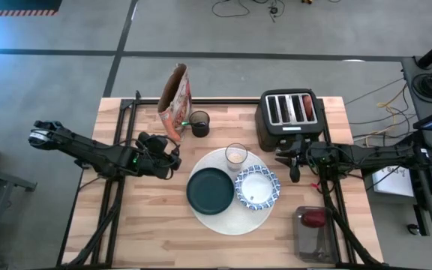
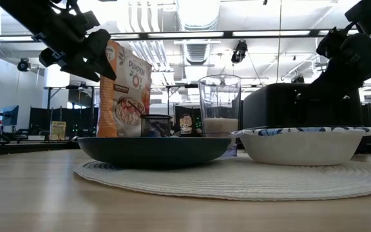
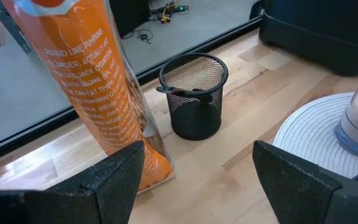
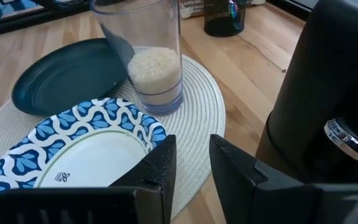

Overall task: Arrange a breakfast setting
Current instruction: Pour the cereal from the cereal box into the white patterned bowl

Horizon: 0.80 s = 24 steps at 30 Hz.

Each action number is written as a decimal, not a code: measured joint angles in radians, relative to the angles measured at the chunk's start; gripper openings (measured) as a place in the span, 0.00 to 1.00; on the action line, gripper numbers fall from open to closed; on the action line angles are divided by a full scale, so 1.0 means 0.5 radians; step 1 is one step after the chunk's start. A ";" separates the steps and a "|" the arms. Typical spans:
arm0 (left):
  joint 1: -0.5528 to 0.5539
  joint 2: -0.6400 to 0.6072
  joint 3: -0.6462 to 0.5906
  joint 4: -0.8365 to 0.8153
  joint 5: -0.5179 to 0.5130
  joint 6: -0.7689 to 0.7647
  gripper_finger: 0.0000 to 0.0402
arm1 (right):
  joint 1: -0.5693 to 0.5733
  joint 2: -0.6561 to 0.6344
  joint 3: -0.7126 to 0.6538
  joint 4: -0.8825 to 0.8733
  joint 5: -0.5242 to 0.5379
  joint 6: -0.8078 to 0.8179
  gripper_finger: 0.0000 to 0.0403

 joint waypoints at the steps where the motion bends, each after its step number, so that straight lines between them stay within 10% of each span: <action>1: 0.000 0.000 0.000 0.011 0.000 0.008 0.70 | 0.000 0.000 0.000 0.000 0.000 0.000 0.22; 12: 0.002 0.000 -0.001 0.482 0.065 0.235 0.70 | 0.000 -0.001 0.000 -0.002 0.001 0.000 0.19; 24: 0.159 -0.002 0.365 -0.379 -0.043 -0.230 0.75 | 0.000 -0.001 0.000 -0.002 0.002 0.000 0.21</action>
